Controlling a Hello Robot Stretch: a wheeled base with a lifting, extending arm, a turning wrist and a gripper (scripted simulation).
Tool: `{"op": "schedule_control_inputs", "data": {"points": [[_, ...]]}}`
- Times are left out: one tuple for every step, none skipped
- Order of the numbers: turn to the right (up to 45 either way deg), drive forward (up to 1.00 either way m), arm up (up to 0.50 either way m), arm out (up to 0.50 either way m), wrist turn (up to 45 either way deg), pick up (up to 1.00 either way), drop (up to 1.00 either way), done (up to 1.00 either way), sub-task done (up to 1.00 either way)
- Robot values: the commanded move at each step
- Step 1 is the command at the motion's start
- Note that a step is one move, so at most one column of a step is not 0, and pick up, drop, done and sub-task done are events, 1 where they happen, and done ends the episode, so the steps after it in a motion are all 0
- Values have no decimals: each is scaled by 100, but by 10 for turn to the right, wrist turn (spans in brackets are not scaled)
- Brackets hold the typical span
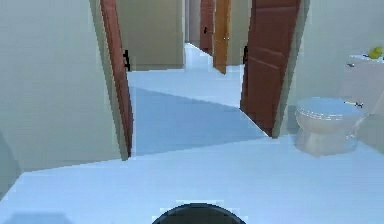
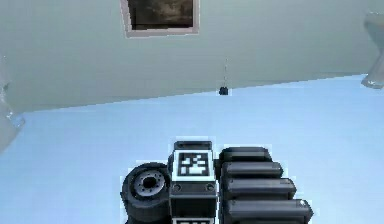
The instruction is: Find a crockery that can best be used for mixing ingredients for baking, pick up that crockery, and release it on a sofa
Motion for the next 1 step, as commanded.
{"op": "schedule_control_inputs", "data": {"points": [[0, 100, 0, 0, 0, 0, 0, 0, 0]]}}
